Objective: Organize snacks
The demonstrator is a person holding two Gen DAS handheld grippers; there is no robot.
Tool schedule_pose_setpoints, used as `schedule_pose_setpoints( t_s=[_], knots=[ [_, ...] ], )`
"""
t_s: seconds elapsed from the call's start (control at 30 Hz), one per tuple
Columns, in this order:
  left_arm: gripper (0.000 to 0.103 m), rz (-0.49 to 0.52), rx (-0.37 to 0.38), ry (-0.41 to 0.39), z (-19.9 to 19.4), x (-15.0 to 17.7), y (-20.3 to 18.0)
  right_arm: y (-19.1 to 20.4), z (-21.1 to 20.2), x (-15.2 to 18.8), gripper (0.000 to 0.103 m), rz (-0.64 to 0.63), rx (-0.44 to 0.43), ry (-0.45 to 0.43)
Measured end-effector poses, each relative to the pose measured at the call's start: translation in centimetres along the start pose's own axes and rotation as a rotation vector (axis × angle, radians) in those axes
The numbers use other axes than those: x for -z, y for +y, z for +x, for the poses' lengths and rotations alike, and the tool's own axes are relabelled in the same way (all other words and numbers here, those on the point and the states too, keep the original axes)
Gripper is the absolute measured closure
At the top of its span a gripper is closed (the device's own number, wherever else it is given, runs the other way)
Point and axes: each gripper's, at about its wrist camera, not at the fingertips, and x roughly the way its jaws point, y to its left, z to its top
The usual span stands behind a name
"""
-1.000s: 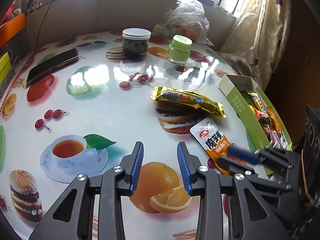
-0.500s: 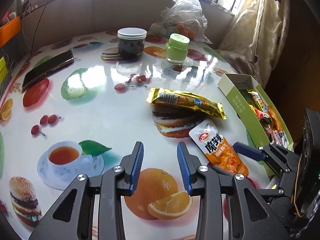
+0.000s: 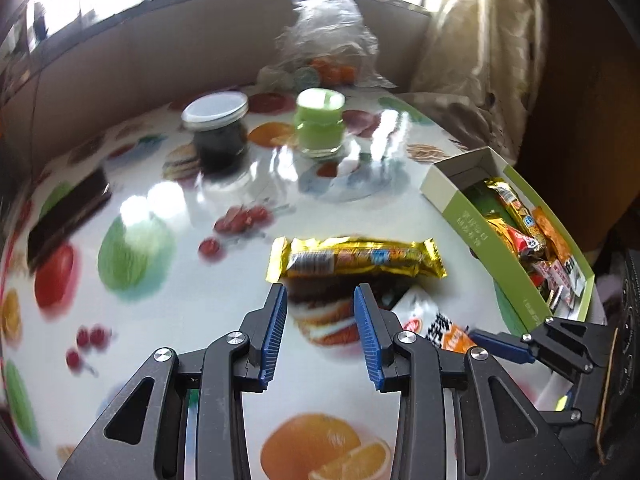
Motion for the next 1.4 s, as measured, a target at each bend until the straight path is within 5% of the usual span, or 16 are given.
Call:
schedule_pose_setpoints(
  t_s=[0.47, 0.97, 1.4],
  knots=[
    [0.067, 0.370, -0.023, 0.085, 4.1, -2.5, -3.2, -1.0, -0.2, 0.2, 0.071, 0.052, -0.031, -0.001],
    [0.066, 0.466, 0.037, 0.108, 5.7, -3.8, -5.0, -1.2, -0.2, 0.1, 0.070, 0.061, -0.045, -0.003],
    [0.066, 0.464, -0.073, 0.123, 7.2, -4.3, -4.3, -1.3, -0.3, 0.2, 0.069, 0.075, -0.053, -0.007]
  ],
)
